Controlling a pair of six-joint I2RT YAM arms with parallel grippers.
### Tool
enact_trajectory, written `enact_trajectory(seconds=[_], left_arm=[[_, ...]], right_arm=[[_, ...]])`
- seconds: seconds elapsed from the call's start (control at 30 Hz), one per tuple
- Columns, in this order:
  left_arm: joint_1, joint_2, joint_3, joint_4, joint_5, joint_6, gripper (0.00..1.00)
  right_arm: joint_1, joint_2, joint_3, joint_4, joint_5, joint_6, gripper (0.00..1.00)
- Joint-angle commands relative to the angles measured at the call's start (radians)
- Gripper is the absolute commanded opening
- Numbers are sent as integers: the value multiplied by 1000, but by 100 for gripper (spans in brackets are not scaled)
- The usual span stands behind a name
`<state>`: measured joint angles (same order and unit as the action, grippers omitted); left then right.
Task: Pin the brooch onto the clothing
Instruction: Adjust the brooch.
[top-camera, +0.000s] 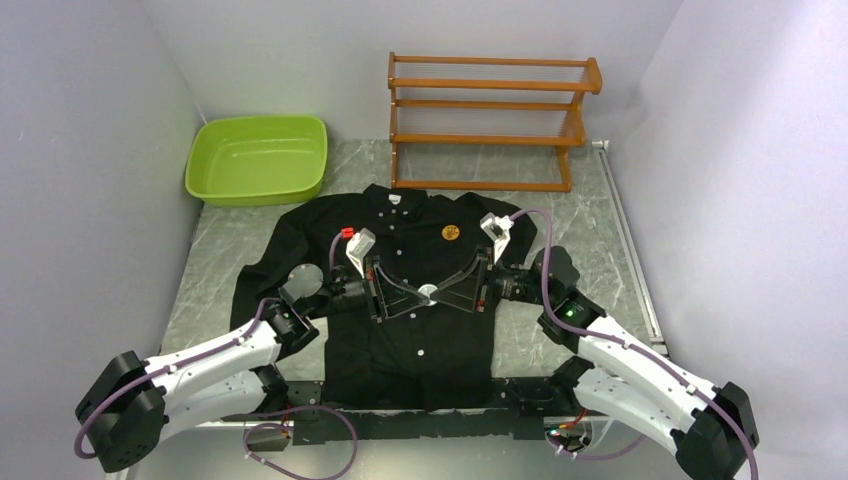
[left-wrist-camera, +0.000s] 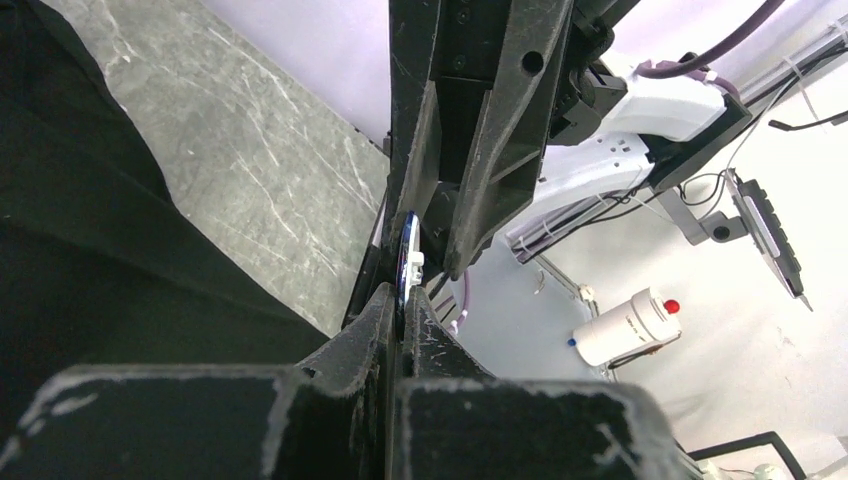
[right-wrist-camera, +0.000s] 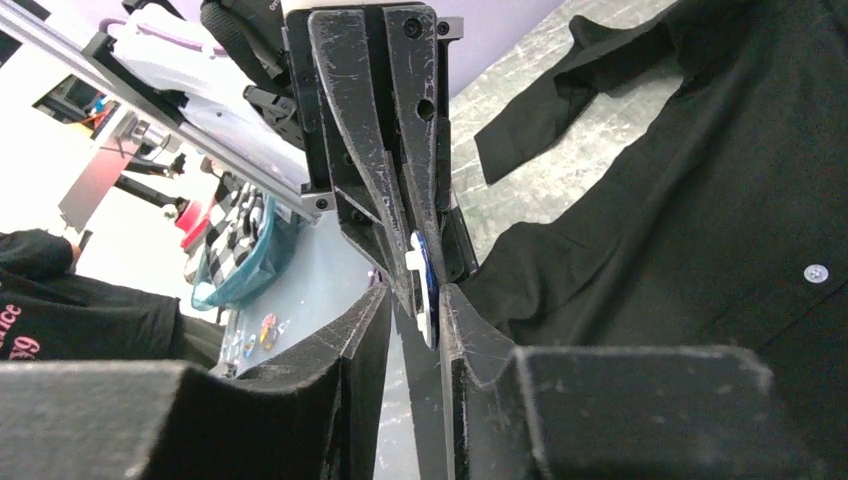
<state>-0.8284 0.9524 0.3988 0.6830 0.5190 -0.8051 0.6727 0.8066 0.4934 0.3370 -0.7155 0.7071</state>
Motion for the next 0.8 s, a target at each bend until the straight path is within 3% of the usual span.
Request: enact_trajectory(seconds=[0.0,0.13,0.37,0.5,0.77], left_arm=[[-5,-6,39,-1,27,23,3],[-4,3,49,-5,38,25,3],[-4,-6,57,-19,37,33,3],[-4,-17,87,-83,49,59,2],[-4,-95,221,-368,45,190,3]], right_arm=[[3,29,43,39,-30,1,28],[2,69,62,17,-38,-11,24],[3,86,70,-11,-41,-36,0],[2,103,81,-74,-42,-95,0],[2,192,196,-431,-6,-371,0]])
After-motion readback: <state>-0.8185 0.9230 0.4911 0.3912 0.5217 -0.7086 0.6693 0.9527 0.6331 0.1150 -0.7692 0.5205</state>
